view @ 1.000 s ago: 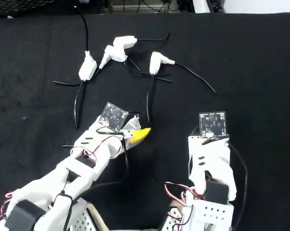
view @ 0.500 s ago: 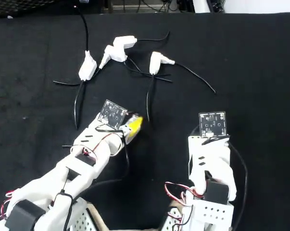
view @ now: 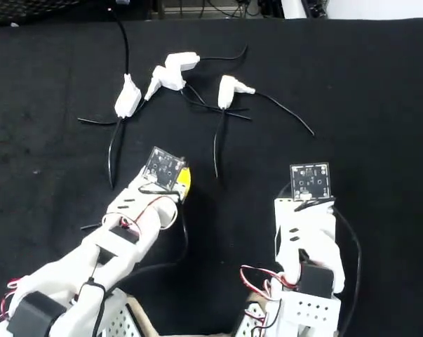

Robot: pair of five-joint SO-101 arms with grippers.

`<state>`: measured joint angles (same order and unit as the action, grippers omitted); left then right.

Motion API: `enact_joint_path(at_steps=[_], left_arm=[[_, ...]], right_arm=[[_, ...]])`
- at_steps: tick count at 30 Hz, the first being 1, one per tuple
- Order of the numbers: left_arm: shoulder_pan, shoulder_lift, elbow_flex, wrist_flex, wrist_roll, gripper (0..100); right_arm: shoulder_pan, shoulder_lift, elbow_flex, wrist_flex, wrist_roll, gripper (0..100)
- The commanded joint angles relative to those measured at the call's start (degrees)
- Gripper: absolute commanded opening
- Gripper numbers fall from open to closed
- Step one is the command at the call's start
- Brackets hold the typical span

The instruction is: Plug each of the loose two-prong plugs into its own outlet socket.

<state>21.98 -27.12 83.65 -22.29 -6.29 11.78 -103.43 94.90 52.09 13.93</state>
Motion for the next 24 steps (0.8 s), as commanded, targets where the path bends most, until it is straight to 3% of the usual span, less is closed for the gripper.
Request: enact_joint_path(at_steps=[1,7,15,24], left_arm=[[2.3,-0.1,3.5,-0.4,-0.2,3],[1.8,0.0,4.3,0.1,-0.3,3],[-1.1,0.5,-5.5,22.2,-0.2,3],[-3.1,11.9,-16.7,29.8,0.2,3]], right_arm=[[-0.9,-2.0,-0.1,-1.0,0.2,1.5],[-0.9,-2.0,-0.1,-1.0,0.2,1.5],[-0.8,-2.0,-0.1,-1.0,0.2,1.5],[-0.8,-2.0,-0.1,-0.9,0.2,1.5]])
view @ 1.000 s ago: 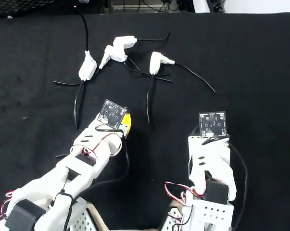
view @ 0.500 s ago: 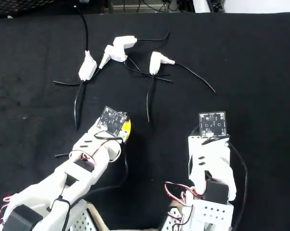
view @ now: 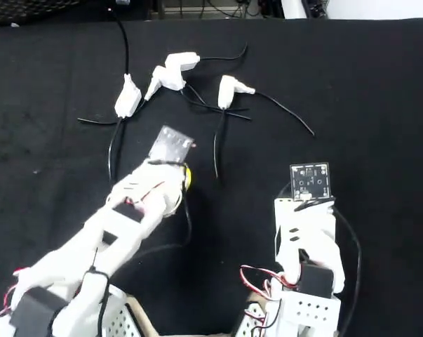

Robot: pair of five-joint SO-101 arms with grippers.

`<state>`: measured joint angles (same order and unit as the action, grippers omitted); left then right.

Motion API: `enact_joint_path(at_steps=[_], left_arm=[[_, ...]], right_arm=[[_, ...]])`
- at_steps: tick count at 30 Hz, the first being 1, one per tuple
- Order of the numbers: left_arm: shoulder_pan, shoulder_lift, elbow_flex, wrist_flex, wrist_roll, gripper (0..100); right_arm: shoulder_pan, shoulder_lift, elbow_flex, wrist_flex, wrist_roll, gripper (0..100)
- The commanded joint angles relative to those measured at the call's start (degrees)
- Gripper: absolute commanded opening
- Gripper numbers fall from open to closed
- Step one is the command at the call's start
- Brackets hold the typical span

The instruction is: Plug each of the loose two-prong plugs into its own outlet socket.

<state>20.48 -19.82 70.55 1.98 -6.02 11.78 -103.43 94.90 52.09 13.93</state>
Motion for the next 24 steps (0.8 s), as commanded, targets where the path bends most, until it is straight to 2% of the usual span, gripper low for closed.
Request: enact_joint_path(at_steps=[1,7,9,13,15,19,24], left_arm=[[-1.7,4.7,-4.9,7.6,-0.1,3],[-2.2,4.7,-6.0,10.2,-0.2,5],[-3.2,3.9,-5.5,10.4,0.0,13],[-3.8,-0.4,-2.8,12.2,0.1,36],[-4.1,-3.7,-1.1,12.6,1.4,44],[-4.8,-10.5,0.3,15.3,2.7,46],[-5.0,-14.8,-2.0,22.9,-1.5,43]], right_arm=[[-0.8,-2.0,-0.1,-0.9,0.2,1.5],[-0.8,-2.0,-0.1,-0.9,0.2,1.5],[-0.8,-2.0,-0.1,-0.9,0.2,1.5],[-0.8,-2.0,-0.1,-0.9,0.2,1.5],[-0.8,-2.0,-0.1,-0.9,0.2,1.5],[-0.8,-2.0,-0.1,-1.0,0.2,1.5],[-0.8,-2.0,-0.1,-1.0,0.2,1.5]])
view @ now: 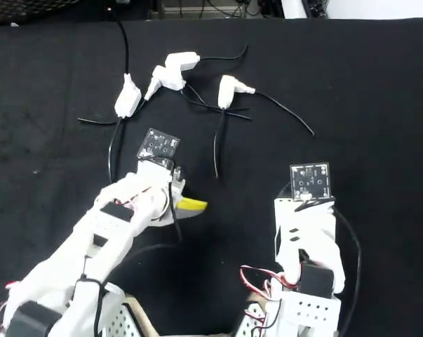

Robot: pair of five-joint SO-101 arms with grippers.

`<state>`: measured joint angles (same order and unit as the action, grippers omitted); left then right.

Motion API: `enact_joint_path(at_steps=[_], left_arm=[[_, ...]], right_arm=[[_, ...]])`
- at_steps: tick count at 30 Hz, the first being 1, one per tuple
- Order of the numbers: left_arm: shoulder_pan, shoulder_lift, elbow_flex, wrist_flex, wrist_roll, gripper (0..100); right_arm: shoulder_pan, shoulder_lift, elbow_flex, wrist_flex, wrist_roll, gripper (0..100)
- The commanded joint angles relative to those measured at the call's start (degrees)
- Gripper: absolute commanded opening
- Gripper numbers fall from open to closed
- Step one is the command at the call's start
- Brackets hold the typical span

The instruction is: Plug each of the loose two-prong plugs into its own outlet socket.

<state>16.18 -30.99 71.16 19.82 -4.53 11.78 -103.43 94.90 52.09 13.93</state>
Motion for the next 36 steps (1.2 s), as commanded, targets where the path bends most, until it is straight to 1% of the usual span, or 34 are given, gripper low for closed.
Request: enact_joint_path(at_steps=[1,3,9,17,21,24,26,28,31,34,36], left_arm=[[-0.7,-3.4,-3.2,6.6,-4.1,41],[-0.7,-2.5,-3.8,8.2,-6.2,36],[-0.7,4.1,-4.9,7.9,-10.5,19],[-0.7,16.6,-13.2,8.3,-10.4,2],[-0.7,18.1,-14.5,8.4,-9.8,3],[-0.8,16.7,-16.0,8.2,-5.9,3],[-1.5,15.3,-19.6,8.6,-4.0,3],[-2.6,14.9,-25.2,9.8,-2.5,3],[-4.9,16.4,-35.3,14.9,-2.0,3],[-7.5,20.9,-46.5,20.8,-2.0,3],[-8.7,25.7,-53.3,23.4,-2.0,3]], right_arm=[[-0.8,-2.0,-0.1,-1.0,0.2,1.5],[-0.8,-2.0,-0.1,-1.0,0.2,1.5],[-0.8,-2.0,-0.1,-1.0,0.2,1.5],[-0.8,-2.0,-0.1,-0.8,0.2,1.5],[-0.8,-2.0,0.0,-0.9,0.2,1.5],[-0.8,-2.0,0.0,-0.9,0.2,1.5],[-0.8,-2.0,0.0,-0.9,0.2,1.5],[-0.8,-2.0,0.0,-0.9,0.2,1.5],[-0.8,-2.0,0.0,-0.9,0.2,1.5],[-0.8,-2.0,0.0,-0.9,0.2,1.5],[-0.8,-2.0,0.0,-1.0,0.2,1.5]])
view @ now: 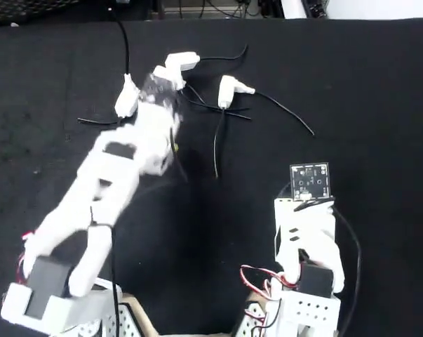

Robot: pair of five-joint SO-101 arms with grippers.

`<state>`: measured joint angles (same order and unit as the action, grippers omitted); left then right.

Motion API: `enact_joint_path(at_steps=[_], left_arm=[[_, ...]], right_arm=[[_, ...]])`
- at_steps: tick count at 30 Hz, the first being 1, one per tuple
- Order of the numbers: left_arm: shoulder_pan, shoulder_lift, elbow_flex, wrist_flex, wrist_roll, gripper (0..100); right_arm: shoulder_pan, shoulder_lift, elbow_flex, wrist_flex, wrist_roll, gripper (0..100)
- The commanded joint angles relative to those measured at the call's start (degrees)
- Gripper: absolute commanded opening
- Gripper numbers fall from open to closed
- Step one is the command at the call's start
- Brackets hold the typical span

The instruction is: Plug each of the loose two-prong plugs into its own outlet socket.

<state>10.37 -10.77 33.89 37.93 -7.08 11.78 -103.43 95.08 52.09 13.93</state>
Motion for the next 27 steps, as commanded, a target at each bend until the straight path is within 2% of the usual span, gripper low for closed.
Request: enact_joint_path(at_steps=[1,9,15,17,19,22,24,27], left_arm=[[-3.5,8.4,-19.1,6.0,0.5,3],[-6.0,35.5,-42.1,6.6,0.5,3],[-9.7,50.9,-57.0,6.7,0.3,4],[-11.2,54.5,-60.4,6.7,0.3,12],[-12.4,57.1,-62.1,7.3,0.7,24],[-13.1,58.5,-64.3,12.0,3.6,41],[-13.9,57.9,-68.0,16.9,6.1,46],[-15.5,55.2,-77.0,25.4,8.2,47]], right_arm=[[-0.8,-2.0,-0.2,-1.0,0.2,1.5],[-0.8,-2.0,-0.2,-1.0,0.2,1.5],[-0.8,-2.0,-0.2,-1.0,0.2,1.5],[-0.8,-2.0,0.0,-1.0,0.2,1.5],[-0.8,-2.0,0.3,-1.8,0.2,1.5],[-0.8,-2.0,0.4,-1.9,0.2,1.5],[-0.8,-2.0,0.4,-2.1,0.0,1.5],[-0.9,-2.0,0.4,-2.1,-0.3,1.5]])
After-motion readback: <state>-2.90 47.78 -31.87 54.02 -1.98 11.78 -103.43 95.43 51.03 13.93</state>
